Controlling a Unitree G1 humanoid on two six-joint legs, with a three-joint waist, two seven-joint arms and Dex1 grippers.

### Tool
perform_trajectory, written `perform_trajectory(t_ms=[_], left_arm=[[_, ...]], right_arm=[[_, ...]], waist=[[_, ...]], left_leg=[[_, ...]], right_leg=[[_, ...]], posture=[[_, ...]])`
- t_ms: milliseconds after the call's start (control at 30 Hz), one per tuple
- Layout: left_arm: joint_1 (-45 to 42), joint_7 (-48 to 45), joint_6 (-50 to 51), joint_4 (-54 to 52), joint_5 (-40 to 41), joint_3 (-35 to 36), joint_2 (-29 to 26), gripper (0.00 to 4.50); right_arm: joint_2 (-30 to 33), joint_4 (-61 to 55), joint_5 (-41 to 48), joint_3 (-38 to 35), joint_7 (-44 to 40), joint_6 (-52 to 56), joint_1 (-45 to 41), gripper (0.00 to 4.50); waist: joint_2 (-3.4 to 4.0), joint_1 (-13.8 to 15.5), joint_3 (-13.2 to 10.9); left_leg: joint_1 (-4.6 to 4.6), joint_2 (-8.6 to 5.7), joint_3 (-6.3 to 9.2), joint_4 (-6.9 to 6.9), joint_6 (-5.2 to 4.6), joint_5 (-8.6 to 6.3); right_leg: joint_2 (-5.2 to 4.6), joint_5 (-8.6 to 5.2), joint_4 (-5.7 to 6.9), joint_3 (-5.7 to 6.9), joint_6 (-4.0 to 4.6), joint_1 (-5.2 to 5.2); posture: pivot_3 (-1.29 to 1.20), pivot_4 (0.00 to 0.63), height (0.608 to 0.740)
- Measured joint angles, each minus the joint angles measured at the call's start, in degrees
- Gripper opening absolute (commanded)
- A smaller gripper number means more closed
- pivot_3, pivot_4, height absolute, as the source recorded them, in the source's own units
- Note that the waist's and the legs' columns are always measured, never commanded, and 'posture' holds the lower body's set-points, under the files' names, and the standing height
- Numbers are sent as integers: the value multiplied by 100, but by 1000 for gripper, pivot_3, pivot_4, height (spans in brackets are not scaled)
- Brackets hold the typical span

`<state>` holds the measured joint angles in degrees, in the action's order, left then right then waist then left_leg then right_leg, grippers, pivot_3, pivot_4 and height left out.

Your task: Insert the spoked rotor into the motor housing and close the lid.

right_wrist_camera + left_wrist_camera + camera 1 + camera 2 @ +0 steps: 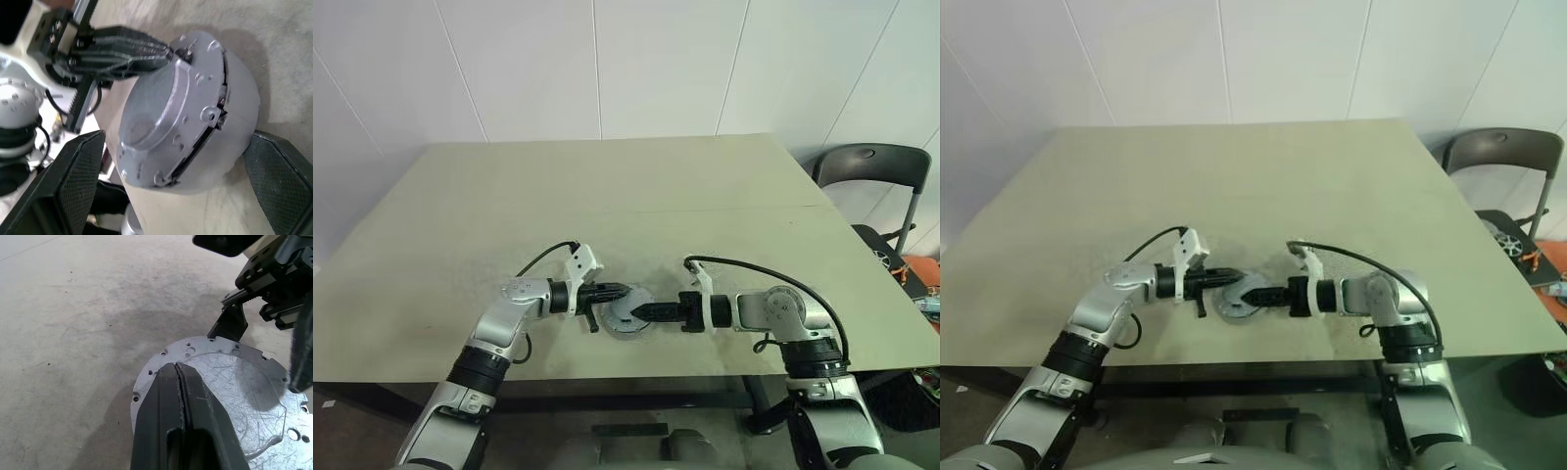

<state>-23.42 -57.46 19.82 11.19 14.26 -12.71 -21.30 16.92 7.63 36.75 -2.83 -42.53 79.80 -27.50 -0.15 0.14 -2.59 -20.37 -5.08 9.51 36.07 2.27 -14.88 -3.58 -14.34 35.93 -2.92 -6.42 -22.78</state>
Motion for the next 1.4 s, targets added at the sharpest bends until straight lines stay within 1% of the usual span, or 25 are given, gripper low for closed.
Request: perform_trajectory(t_ms=[100, 133, 267, 333, 367, 500, 533, 900, 1000, 1067, 1233, 1300, 1400], left_arm=[[3, 16, -4, -2, 0, 2, 1, 0], [3, 17, -6, -2, 0, 3, 1, 0], [2, 43, -27, -16, 2, 70, -3, 0], [-8, 53, -44, -44, 5, 139, -3, 0], [-22, 70, -47, -58, 3, 158, -3, 0], [-31, 75, -53, -102, 4, 177, 7, 0], [-32, 76, -54, -109, 4, 181, 8, 0], [-46, 136, -61, -71, 4, 218, 19, 0], [-105, 274, -91, 33, 0, 262, 83, 0], [-154, 547, -131, 267, -36, 365, 211, 0], [-178, 1208, -336, 803, -173, 595, 470, 0], [-310, 1552, -440, 1011, -92, 928, 638, 0], [-548, 1805, -408, 1098, 165, 1404, 700, 0]], right_arm=[[40, 1, 0, 49, 5, -28, -2, 3902], [79, -13, 1, 97, -20, -30, 2, 3624], [180, -125, 56, 228, -151, -28, 12, 2243], [178, -123, 70, 229, -186, -42, 11, 1731], [195, -125, 83, 235, -231, -78, 9, 1590], [307, -130, 70, 446, -381, -290, 9, 1532], [311, -134, 69, 459, -394, -319, 9, 1480], [264, -128, 61, 467, -395, -440, 10, 1479], [254, -128, 54, 487, -388, -504, 10, 1479], [164, -149, 75, 436, -368, -540, 6, 1416], [-254, 108, 88, 50, 9, -644, -107, 1416], [-486, 295, 151, -221, 180, -651, -165, 1416], [-822, 474, 337, -645, 404, -649, -179, 1416]], waist=[[2, -4, -1], [4, -4, -2], [4, -33, -3], [5, -69, -3], [5, -80, -2], [6, -86, -2], [7, -87, -1], [7, -90, -1], [7, -89, -1], [7, -99, -1], [5, -86, -3], [2, -72, -5], [-1, -77, -8]], left_leg=[[0, -1, -1, 3, 0, 0], [0, -1, -1, 3, 0, 0], [-1, -1, -1, -2, 0, 0], [0, -1, -1, -1, 0, 0], [2, -1, -1, 1, 0, 0], [4, -1, -1, 3, 0, 0], [4, -1, -1, 2, 0, 0], [6, -1, 0, 4, 0, 0], [6, -1, 1, 4, 0, 0], [7, 0, 1, 4, 0, 0], [-5, 0, 4, 1, 1, 1], [-9, -2, 4, 5, 1, 1], [-18, -4, 3, 2, 1, 1]], right_leg=[[0, -1, 4, 0, -1, 0], [0, -1, 4, 0, -1, 0], [0, -1, 2, 0, -1, -2], [-1, -1, 2, 0, -1, 0], [-2, -1, 2, 0, -2, 2], [-1, -2, 2, 0, -3, 6], [-1, -2, 2, 0, -3, 6], [-1, -2, 7, 0, -2, 5], [0, -2, 7, 0, -2, 5], [1, -1, 9, 0, -3, 3], [1, 2, 10, 0, 1, -10], [-1, 13, 10, 0, 17, -12], [-1, 15, 10, -1, 20, -21]], posture=[[0, 0, 740], [0, 0, 740], [0, 0, 740], [0, 0, 740], [0, 0, 740], [0, 0, 740], [0, 0, 740], [0, 0, 740], [0, 0, 740], [0, 0, 740], [0, 0, 740], [0, 0, 740], [0, 0, 740]])
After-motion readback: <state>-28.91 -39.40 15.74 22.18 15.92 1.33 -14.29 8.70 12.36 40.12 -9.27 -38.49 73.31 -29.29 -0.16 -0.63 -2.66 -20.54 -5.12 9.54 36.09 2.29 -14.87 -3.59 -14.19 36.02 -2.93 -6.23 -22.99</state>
